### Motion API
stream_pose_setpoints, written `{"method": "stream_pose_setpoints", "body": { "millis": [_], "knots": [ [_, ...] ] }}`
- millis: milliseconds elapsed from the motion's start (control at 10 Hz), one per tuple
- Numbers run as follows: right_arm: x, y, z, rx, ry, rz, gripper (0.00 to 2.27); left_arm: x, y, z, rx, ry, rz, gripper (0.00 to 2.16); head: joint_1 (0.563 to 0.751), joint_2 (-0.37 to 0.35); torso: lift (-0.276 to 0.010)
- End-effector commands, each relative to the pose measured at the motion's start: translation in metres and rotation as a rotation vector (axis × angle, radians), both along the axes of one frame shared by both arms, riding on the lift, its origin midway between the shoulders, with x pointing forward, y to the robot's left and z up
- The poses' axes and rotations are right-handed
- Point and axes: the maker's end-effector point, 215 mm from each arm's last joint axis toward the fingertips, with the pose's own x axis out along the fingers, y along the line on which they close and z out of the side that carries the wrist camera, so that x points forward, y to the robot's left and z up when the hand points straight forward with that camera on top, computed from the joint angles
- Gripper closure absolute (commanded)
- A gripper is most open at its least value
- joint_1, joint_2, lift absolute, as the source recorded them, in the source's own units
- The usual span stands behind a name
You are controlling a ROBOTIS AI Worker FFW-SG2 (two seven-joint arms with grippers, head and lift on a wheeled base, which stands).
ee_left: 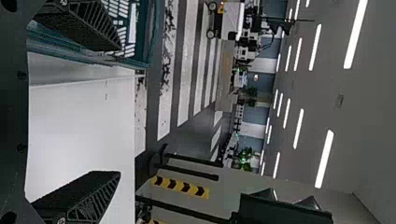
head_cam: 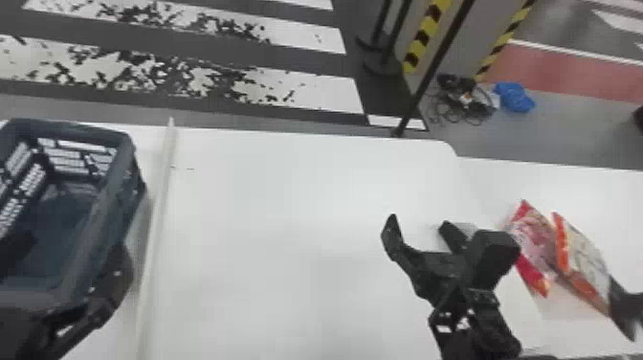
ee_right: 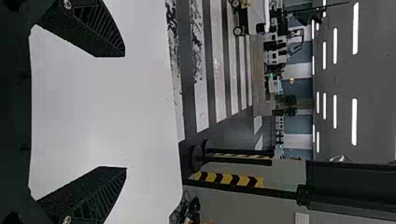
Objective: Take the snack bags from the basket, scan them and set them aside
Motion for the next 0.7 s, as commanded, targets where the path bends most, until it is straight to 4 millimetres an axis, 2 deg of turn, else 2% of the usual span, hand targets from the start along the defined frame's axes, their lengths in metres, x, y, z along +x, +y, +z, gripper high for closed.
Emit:
{"method": "stream_pose_setpoints", "body": {
  "millis": [0,200,400,600],
  "knots": [
    [-0.014,0.016,0.020,0.010,-0.075,0.016,0.06,-0.012,0.021,0.001,-0.013,0.006,0.041,0.04,0.695,-0.192,-0.075],
    [-0.043,0.028,0.027,-0.001,-0.066,0.029,0.07,-0.030,0.028,-0.003,-0.045,0.041,0.060,0.04,0.695,-0.125,-0.075],
    [-0.076,0.031,0.023,-0.003,-0.012,0.046,0.07,-0.046,0.024,0.003,-0.059,0.043,0.050,0.04,0.695,-0.112,-0.075],
    [-0.104,0.032,0.040,-0.013,0.010,0.064,0.07,-0.054,0.015,0.011,-0.078,0.042,0.041,0.04,0.695,-0.127,-0.075]
  ]
}}
